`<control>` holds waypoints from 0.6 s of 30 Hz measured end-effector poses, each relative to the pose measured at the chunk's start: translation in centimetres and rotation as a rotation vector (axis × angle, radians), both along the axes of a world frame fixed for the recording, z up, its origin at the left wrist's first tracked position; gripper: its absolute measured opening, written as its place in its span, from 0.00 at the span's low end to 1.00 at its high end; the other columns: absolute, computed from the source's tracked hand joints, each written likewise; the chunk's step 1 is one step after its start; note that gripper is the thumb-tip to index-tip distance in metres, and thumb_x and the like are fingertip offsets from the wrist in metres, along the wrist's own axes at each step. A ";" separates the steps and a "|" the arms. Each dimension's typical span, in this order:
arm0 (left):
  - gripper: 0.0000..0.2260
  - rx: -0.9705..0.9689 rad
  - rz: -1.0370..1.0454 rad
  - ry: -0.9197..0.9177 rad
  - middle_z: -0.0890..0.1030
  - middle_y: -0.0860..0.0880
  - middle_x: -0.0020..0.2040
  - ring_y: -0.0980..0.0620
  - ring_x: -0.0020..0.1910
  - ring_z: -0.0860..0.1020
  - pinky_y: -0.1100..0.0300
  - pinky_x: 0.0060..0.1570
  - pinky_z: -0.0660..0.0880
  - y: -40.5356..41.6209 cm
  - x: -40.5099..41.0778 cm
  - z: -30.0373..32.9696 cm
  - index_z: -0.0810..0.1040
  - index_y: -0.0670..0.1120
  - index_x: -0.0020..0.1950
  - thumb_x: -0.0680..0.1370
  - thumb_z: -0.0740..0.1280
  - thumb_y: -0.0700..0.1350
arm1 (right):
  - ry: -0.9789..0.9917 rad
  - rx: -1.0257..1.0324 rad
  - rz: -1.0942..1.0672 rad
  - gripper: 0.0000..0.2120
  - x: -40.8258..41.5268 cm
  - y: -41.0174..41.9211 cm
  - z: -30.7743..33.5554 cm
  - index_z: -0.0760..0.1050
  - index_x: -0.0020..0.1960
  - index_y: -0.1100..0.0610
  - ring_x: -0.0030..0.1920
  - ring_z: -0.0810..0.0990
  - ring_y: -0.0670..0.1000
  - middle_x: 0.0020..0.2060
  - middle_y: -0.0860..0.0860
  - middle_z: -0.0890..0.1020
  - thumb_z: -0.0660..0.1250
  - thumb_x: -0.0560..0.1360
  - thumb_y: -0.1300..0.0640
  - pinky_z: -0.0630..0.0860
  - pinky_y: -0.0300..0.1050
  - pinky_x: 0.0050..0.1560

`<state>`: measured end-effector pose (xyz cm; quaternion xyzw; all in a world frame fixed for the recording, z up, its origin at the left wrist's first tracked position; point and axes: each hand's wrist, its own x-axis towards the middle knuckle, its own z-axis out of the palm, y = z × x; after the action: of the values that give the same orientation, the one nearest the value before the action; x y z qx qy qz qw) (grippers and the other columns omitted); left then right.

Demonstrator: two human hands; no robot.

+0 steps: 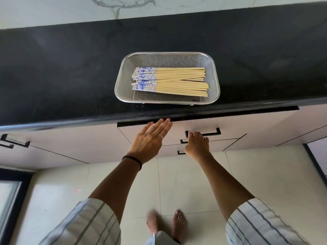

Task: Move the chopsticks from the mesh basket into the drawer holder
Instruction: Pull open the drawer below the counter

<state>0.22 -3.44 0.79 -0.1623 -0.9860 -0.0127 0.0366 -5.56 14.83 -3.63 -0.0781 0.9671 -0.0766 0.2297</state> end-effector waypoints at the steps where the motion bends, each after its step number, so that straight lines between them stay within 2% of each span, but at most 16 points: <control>1: 0.26 -0.002 0.030 -0.004 0.56 0.47 0.75 0.48 0.73 0.56 0.50 0.71 0.54 0.1 0.4 -0.1 0.55 0.45 0.75 0.78 0.58 0.39 | -0.002 0.005 0.001 0.28 0.3 0.1 0.0 0.59 0.74 0.59 0.73 0.61 0.55 0.71 0.54 0.66 0.61 0.76 0.59 0.58 0.59 0.73; 4: 0.24 0.001 0.109 -0.043 0.51 0.48 0.76 0.49 0.74 0.51 0.51 0.71 0.52 0.6 1.5 -0.5 0.50 0.46 0.76 0.81 0.53 0.44 | -0.018 0.025 -0.015 0.24 1.9 0.3 0.1 0.61 0.73 0.60 0.72 0.63 0.56 0.70 0.55 0.68 0.58 0.77 0.59 0.59 0.58 0.73; 7: 0.22 0.040 0.154 -0.050 0.51 0.48 0.76 0.50 0.74 0.50 0.53 0.71 0.51 1.5 2.7 -0.6 0.50 0.46 0.76 0.82 0.50 0.45 | 0.047 -0.006 -0.074 0.22 5.0 0.7 0.3 0.64 0.70 0.62 0.68 0.69 0.57 0.67 0.56 0.70 0.57 0.78 0.55 0.65 0.55 0.69; 10: 0.22 0.110 0.166 -0.061 0.53 0.49 0.75 0.52 0.74 0.51 0.55 0.71 0.50 2.4 4.8 -0.8 0.51 0.47 0.76 0.82 0.50 0.46 | 0.331 -0.123 -0.072 0.18 8.9 1.6 1.5 0.72 0.61 0.62 0.57 0.77 0.58 0.57 0.58 0.77 0.61 0.77 0.51 0.74 0.52 0.54; 12: 0.22 0.137 0.157 -0.076 0.54 0.50 0.75 0.53 0.74 0.51 0.58 0.71 0.48 2.7 6.4 -0.9 0.51 0.47 0.76 0.82 0.50 0.48 | 0.568 -0.209 -0.018 0.14 11.2 2.2 2.3 0.75 0.52 0.61 0.48 0.79 0.59 0.48 0.57 0.79 0.64 0.75 0.50 0.76 0.51 0.46; 13: 0.22 0.144 0.150 -0.086 0.55 0.50 0.75 0.53 0.74 0.52 0.59 0.71 0.47 2.7 7.2 -0.9 0.52 0.48 0.76 0.82 0.50 0.50 | 0.656 -0.242 0.009 0.13 12.2 2.4 2.7 0.75 0.51 0.59 0.47 0.78 0.58 0.47 0.56 0.79 0.64 0.75 0.49 0.75 0.51 0.46; 15: 0.23 0.166 0.151 -0.112 0.58 0.49 0.74 0.53 0.73 0.55 0.61 0.69 0.47 2.5 8.6 -0.8 0.54 0.48 0.75 0.81 0.50 0.53 | 0.724 -0.265 0.091 0.16 13.4 2.5 3.4 0.76 0.56 0.58 0.53 0.78 0.56 0.53 0.55 0.79 0.62 0.76 0.48 0.74 0.52 0.55; 18: 0.27 0.223 0.200 -0.160 0.66 0.48 0.72 0.50 0.70 0.63 0.60 0.66 0.57 2.1 10.6 -0.6 0.57 0.49 0.75 0.79 0.53 0.59 | 0.654 -0.335 0.159 0.18 14.5 2.2 4.0 0.76 0.63 0.58 0.62 0.77 0.53 0.60 0.53 0.80 0.57 0.80 0.49 0.66 0.56 0.70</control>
<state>10.87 -1.31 0.23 -0.0566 -0.9894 -0.1314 -0.0230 8.95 17.02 0.41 -0.2096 0.9543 -0.1868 -0.1022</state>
